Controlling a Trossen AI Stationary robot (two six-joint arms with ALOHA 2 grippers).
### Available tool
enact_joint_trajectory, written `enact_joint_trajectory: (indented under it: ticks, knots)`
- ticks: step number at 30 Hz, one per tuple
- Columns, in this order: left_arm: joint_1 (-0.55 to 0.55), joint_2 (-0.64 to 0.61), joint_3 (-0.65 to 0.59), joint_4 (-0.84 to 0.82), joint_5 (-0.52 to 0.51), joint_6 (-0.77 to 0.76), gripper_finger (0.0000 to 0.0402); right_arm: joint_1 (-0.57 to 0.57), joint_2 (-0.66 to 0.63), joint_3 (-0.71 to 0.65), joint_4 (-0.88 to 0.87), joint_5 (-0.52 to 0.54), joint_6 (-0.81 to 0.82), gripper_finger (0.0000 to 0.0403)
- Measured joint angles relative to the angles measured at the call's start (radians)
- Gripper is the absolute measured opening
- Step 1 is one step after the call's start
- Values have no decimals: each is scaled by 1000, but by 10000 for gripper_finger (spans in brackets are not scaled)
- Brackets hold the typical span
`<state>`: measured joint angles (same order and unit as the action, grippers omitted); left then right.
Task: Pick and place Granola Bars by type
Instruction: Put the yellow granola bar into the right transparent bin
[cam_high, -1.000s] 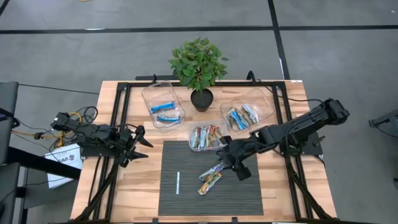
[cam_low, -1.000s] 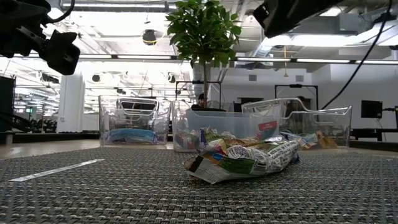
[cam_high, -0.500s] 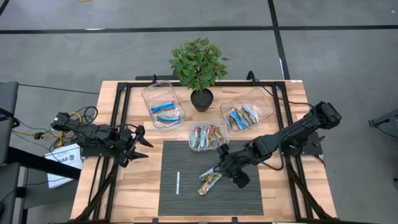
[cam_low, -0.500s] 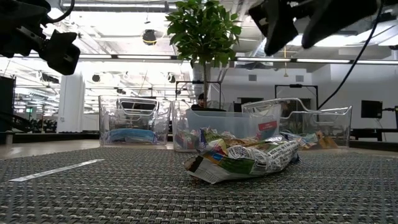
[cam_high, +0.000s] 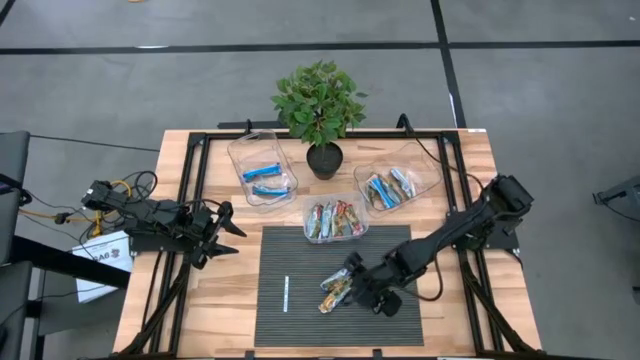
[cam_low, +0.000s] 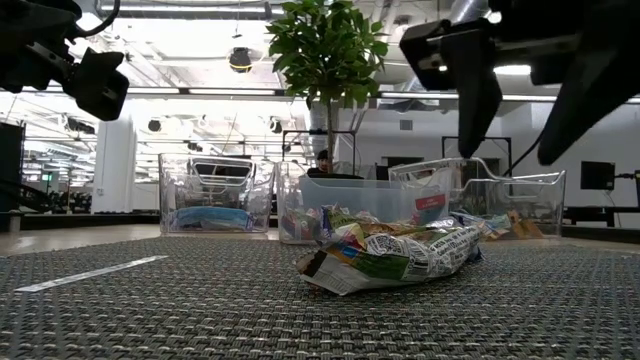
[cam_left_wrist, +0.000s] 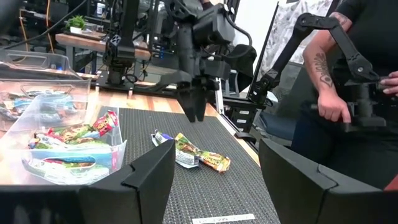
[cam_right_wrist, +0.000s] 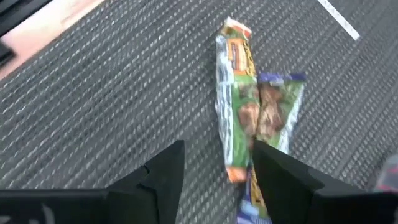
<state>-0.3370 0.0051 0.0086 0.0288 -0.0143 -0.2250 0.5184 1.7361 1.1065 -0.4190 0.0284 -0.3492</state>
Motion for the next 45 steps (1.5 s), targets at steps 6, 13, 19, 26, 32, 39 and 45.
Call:
enact_joint_trajectory:
  ticks: [6,13,19,26,32,39,45]
  knots:
    - [0,0,0,0,0,0,224,6,54,0,103,0,0,171]
    - [0,0,0,0,0,0,224,3,54,0,139,2,-54,169]
    - [0,0,0,0,0,0,224,3,90,5,157,18,-96,167]
    - [0,7,0,-1,3,0,224,-9,192,87,170,104,-97,164]
    - [0,21,0,-2,5,-2,224,-19,233,145,158,106,-97,160]
    - [0,29,0,-2,3,0,224,-3,233,150,157,97,-123,154]
    - [0,28,0,-2,4,0,224,3,245,151,165,53,-131,153]
